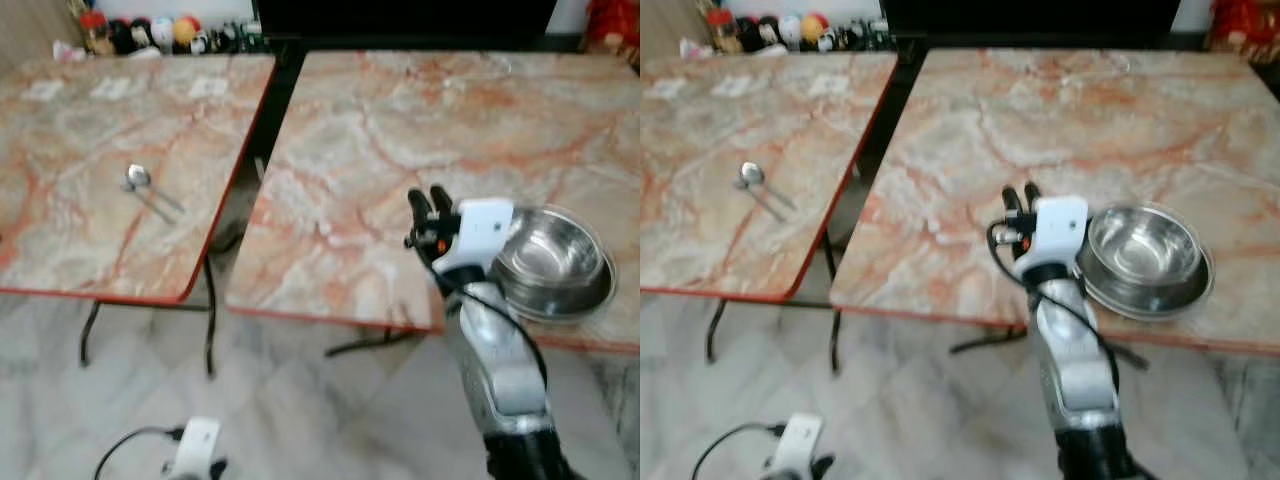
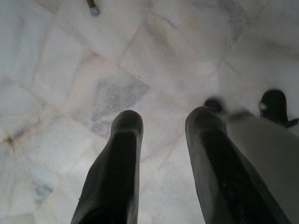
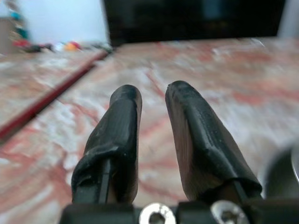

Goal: Setting the table

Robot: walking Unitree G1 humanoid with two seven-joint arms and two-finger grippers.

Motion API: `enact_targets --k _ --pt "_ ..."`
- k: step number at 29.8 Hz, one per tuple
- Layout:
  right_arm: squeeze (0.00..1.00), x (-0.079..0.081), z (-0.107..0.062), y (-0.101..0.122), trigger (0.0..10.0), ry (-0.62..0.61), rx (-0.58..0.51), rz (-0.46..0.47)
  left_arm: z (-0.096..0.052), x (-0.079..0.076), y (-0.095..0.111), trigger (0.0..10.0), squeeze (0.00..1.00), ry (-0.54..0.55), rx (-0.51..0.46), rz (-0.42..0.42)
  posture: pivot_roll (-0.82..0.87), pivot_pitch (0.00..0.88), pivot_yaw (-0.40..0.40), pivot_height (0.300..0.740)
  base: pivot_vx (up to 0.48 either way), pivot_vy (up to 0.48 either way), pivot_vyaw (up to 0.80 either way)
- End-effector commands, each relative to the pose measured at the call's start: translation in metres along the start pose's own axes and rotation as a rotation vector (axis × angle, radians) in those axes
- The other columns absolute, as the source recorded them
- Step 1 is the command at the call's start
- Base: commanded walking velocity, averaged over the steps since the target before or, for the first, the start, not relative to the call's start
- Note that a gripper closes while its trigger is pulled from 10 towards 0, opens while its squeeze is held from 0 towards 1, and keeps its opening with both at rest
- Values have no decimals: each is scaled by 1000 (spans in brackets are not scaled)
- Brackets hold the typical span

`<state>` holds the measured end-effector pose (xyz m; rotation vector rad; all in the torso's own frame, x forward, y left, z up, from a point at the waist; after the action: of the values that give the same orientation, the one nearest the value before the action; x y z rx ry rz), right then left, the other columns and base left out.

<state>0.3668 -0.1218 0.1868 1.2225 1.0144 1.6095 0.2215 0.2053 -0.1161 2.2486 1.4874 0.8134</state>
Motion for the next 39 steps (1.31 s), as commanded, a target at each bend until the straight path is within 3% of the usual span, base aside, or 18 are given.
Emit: enact_targets --k 1,29,39 --pt "0 9 1 3 10000 20 -17 13 -1 5 -8 10000 0 14 27 -10 -148 93 52 740 0 480 0" --pt "0 9 2 -5 10000 27 1 1 -3 6 -14 10000 0 34 42 -45 -140 79 43 740 0 472 0" --pt "0 7 4 -5 10000 24 3 -1 -1 11 -6 10000 0 41 16 -47 -131 114 47 740 0 0 0"
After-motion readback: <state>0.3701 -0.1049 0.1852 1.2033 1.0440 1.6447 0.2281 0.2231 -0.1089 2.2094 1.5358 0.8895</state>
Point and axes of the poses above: a point about 5 cm out from each wrist's last joint towards the gripper, its own z axis pointing out of the wrist towards the gripper, its own y axis along the axis of the wrist's last joint, x = y × z, the point moved 5 cm from there along z, pointing out of the wrist towards the gripper, and after that the axes turned 15 degrees about z, right-handed, at the moved point
